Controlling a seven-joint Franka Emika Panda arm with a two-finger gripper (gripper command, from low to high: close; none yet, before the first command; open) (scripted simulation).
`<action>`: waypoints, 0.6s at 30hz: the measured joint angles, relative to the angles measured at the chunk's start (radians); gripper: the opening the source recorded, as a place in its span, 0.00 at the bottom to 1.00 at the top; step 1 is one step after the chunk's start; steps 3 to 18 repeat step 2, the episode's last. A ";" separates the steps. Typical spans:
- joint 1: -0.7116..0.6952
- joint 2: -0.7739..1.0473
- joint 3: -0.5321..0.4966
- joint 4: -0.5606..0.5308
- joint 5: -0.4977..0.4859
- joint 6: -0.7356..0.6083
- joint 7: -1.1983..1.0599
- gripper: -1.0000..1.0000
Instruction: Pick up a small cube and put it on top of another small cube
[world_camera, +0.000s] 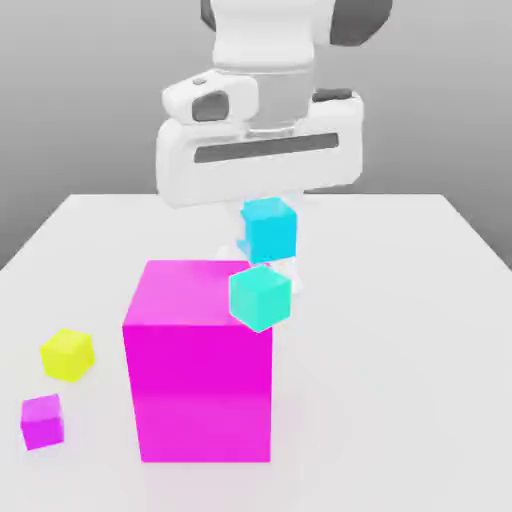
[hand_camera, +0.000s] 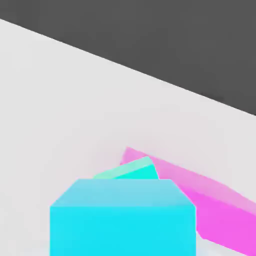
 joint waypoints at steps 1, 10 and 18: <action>0.000 0.000 0.000 0.000 0.000 0.000 0.000 1.00; 0.000 0.000 0.000 0.000 0.000 0.000 0.000 1.00; 0.000 0.000 0.000 0.000 0.000 0.000 0.000 1.00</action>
